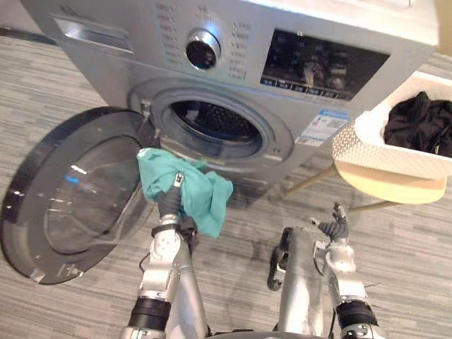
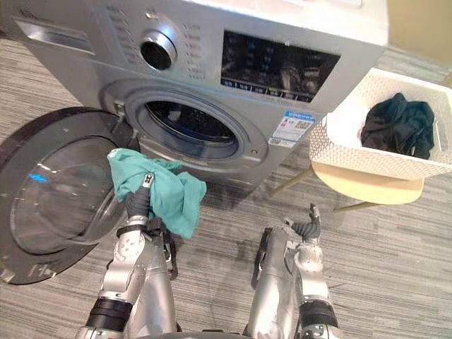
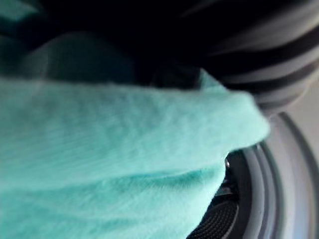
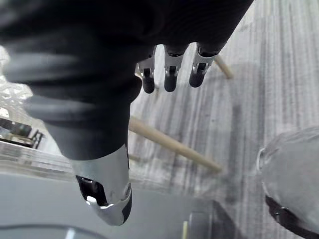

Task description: Pick up the laundry basket with both hands and put the clothes into the washing machine.

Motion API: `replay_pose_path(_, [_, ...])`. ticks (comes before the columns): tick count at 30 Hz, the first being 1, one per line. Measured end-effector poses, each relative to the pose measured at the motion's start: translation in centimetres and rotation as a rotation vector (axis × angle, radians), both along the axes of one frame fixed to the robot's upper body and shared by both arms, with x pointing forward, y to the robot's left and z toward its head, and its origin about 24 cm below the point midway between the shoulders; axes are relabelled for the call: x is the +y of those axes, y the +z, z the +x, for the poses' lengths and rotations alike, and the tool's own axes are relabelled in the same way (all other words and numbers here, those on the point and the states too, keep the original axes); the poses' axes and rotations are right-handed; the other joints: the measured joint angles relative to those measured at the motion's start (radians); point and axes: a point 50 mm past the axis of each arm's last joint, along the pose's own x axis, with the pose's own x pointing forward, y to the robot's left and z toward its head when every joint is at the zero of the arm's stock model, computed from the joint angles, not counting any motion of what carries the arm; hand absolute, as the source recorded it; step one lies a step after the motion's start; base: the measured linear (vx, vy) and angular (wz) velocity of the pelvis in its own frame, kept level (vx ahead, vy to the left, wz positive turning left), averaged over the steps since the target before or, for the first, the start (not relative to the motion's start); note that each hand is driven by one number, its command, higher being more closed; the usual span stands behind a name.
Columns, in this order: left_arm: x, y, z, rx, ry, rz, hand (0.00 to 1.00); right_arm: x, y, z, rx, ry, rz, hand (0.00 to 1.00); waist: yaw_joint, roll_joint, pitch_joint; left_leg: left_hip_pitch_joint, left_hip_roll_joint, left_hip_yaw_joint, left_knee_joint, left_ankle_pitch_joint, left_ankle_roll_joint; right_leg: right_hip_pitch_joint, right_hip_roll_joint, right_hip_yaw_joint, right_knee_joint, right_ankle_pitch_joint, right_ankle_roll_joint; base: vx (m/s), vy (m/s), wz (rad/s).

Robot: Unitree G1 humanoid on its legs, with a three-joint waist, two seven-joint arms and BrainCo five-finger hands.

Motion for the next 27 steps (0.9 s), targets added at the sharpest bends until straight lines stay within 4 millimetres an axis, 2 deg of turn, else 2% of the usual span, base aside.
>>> replay_pose_path(3, [-0.5,0.2,0.2,-0.006,0.000,-0.033,1.00,0.5,0.5,0.2,-0.028,-0.001,0.015,0.00,0.002,0.003,-0.001,-0.036,0.024,-0.017,0.068,-0.037,-0.013,-0.046,0.015,0.017,0.071,-0.035,-0.002,0.02,-0.062,-0.20])
replay_pose_path(5, [-1.0,0.4,0.4,-0.015,-0.008,-0.056,1.00,0.7,0.8,0.5,-0.044,0.002,0.019,0.00,0.004,0.004,-0.002,-0.060,0.031,-0.020,0.079,-0.039,-0.015,-0.075,0.019,0.019,0.087,-0.038,-0.006,0.00,-0.046,-0.11])
replay_pose_path(8, [-1.8,1.1,2.0,-0.020,-0.023,-0.077,1.00,1.0,1.2,0.9,-0.062,0.006,0.026,0.00,0.004,0.017,-0.021,-0.130,0.035,-0.026,0.089,-0.036,-0.019,-0.150,0.030,0.025,0.102,-0.035,-0.012,-0.01,-0.067,-0.09])
replay_pose_path(10, [-2.8,2.4,3.7,-0.046,-0.052,-0.080,1.00,1.1,1.6,1.3,-0.078,0.009,0.032,0.00,0.001,0.030,-0.076,-0.221,0.036,-0.035,0.100,-0.026,-0.019,-0.241,0.034,0.024,0.115,-0.031,-0.019,0.01,-0.056,-0.07])
replay_pose_path(11, [-2.9,2.6,3.9,-0.050,-0.056,-0.079,1.00,1.2,1.7,1.4,-0.079,0.010,0.032,0.00,0.001,0.031,-0.083,-0.230,0.036,-0.035,0.101,-0.025,-0.020,-0.251,0.035,0.024,0.116,-0.029,-0.021,0.04,-0.049,-0.06])
replay_pose_path(13, [-3.9,5.1,5.9,-0.112,-0.079,-0.066,1.00,1.6,2.5,2.2,-0.112,0.025,0.036,0.00,0.000,0.031,-0.091,-0.273,0.044,-0.039,0.101,-0.019,-0.021,-0.294,0.043,0.021,0.116,-0.021,-0.027,0.04,-0.044,-0.11])
replay_pose_path(16, [-4.2,7.8,7.4,-0.178,-0.089,-0.044,1.00,2.0,3.4,2.8,-0.153,0.031,0.056,0.00,-0.004,0.028,-0.115,-0.318,0.052,-0.043,0.101,-0.019,-0.022,-0.339,0.050,0.018,0.115,-0.019,-0.027,0.03,-0.036,-0.10])
replay_pose_path(18, [-4.3,11.1,8.6,-0.260,-0.087,-0.032,1.00,2.4,4.1,3.0,-0.190,0.036,0.070,0.00,-0.007,0.027,-0.116,-0.342,0.059,-0.044,0.102,-0.019,-0.022,-0.365,0.057,0.017,0.115,-0.019,-0.029,0.05,-0.032,-0.09])
replay_pose_path(19, [-4.2,11.9,8.9,-0.277,-0.081,-0.024,1.00,2.5,4.3,3.0,-0.201,0.039,0.074,0.00,-0.008,0.027,-0.116,-0.348,0.063,-0.043,0.103,-0.019,-0.022,-0.371,0.061,0.016,0.115,-0.018,-0.031,0.05,-0.033,-0.15])
replay_pose_path(21, [-3.0,14.9,10.1,-0.339,-0.038,-0.001,1.00,3.3,4.9,3.1,-0.242,0.048,0.094,0.00,-0.027,0.027,-0.116,-0.365,0.073,-0.046,0.108,-0.019,-0.022,-0.388,0.067,0.012,0.117,-0.016,-0.034,0.05,-0.035,-0.13])
replay_pose_path(26, [-0.4,19.8,11.7,-0.391,0.086,0.041,1.00,3.6,5.2,2.4,-0.284,0.044,0.108,0.00,-0.057,0.023,-0.118,-0.386,0.104,-0.045,0.124,-0.019,-0.022,-0.397,0.076,0.002,0.120,-0.016,-0.034,0.05,-0.024,-0.08])
replay_pose_path(27, [-0.1,20.6,11.9,-0.402,0.118,0.078,1.00,3.4,5.3,2.2,-0.297,0.040,0.105,0.00,-0.061,0.010,-0.125,-0.393,0.104,-0.044,0.128,-0.019,-0.021,-0.411,0.077,0.006,0.127,-0.016,-0.034,0.03,-0.025,-0.09])
